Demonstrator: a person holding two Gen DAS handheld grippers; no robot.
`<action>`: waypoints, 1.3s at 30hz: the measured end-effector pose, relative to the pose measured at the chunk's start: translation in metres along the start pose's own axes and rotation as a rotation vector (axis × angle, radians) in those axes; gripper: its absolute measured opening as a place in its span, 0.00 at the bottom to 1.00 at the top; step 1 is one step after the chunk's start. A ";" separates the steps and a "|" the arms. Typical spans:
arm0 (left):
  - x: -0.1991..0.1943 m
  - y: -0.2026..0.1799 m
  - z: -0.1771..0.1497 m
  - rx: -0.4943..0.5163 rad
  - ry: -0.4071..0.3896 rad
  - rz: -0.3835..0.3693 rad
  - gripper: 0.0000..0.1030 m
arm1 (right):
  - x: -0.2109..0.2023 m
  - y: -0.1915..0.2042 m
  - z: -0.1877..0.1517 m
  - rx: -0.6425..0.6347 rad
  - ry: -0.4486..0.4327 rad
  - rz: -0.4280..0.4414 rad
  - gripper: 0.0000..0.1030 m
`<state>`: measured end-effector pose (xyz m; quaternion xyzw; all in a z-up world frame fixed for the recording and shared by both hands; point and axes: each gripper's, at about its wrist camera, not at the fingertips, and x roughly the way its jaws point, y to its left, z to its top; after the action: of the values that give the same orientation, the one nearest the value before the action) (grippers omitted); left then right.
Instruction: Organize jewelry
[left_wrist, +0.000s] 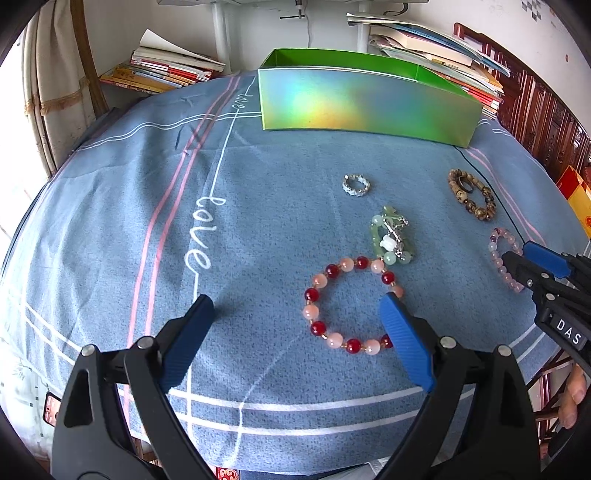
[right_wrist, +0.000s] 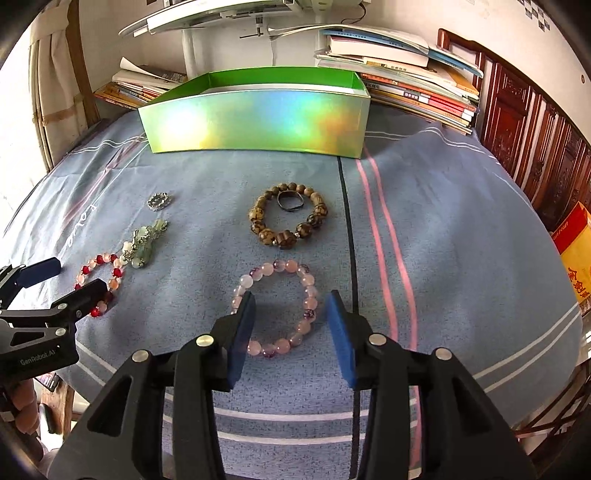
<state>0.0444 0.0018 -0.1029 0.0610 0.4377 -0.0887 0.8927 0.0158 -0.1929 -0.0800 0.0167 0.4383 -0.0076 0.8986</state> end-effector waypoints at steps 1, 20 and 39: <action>0.000 0.000 0.000 -0.001 0.000 0.001 0.88 | 0.000 -0.001 0.000 0.002 0.000 -0.001 0.43; -0.001 0.003 -0.006 0.013 -0.045 -0.008 0.91 | 0.007 -0.013 0.008 0.064 0.017 -0.053 0.47; 0.000 0.004 -0.007 0.032 -0.069 -0.023 0.93 | 0.014 -0.009 0.017 0.108 0.033 -0.108 0.48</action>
<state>0.0400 0.0067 -0.1072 0.0670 0.4056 -0.1078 0.9052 0.0373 -0.2029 -0.0812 0.0419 0.4521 -0.0794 0.8874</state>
